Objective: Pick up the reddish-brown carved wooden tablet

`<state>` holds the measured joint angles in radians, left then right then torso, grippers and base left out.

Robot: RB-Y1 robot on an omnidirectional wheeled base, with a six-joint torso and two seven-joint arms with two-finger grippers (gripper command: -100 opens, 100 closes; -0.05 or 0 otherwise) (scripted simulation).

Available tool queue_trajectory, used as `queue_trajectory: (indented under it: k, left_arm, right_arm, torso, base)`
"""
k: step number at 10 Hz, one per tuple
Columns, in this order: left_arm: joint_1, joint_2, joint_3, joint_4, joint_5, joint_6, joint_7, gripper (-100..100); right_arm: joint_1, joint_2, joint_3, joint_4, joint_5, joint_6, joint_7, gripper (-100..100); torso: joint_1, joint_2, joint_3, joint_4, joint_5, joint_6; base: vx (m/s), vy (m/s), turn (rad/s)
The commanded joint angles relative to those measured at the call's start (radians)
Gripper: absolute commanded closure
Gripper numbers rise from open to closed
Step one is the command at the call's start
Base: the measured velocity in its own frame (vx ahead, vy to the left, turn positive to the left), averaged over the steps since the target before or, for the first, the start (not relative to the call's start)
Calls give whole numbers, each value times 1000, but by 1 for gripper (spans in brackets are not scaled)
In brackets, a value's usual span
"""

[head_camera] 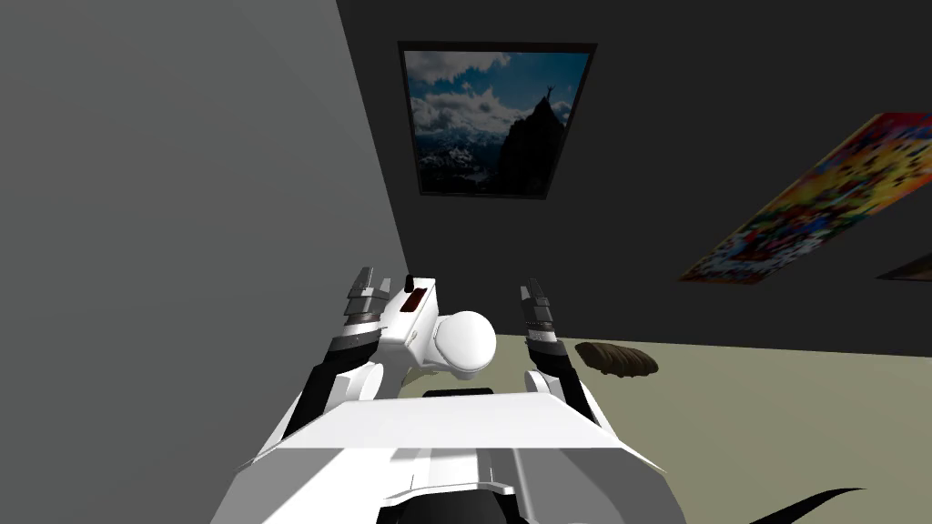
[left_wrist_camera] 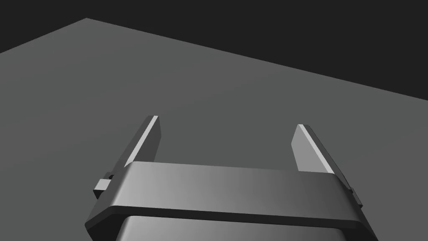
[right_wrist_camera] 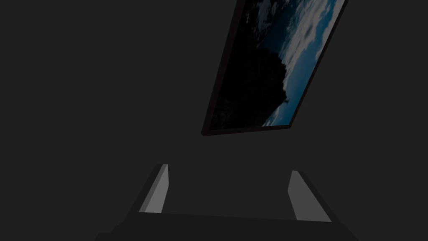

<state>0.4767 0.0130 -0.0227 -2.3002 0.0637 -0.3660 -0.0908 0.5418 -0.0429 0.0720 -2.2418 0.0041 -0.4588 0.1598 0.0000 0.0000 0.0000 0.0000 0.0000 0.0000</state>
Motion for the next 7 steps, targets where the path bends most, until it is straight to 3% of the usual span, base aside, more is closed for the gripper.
queue_trajectory:
  k: [1, 4, 7]
  left_arm:
    - [-3, 46, 7, 9, -4, 5, 4, -100]
    - [-14, 103, 29, 46, -16, 22, 16, -100]
    - [-38, 128, 72, 141, -40, 65, 40, -100]
  right_arm:
    - [0, 0, 0, 0, 0, 0, 0, 0]
    - [0, 0, 0, 0, 0, 0, 0, 0]
    - [0, 0, 0, 0, 0, 0, 0, 0]
  torso:
    - [0, 0, 0, 0, 0, 0]
    - [-4, 1, 1, 0, -1, 0]
    - [-10, 3, 1, 1, -2, 0]
  base:
    - [-9, -29, 50]
    - [-28, -80, 76]
    - [-58, -161, 156]
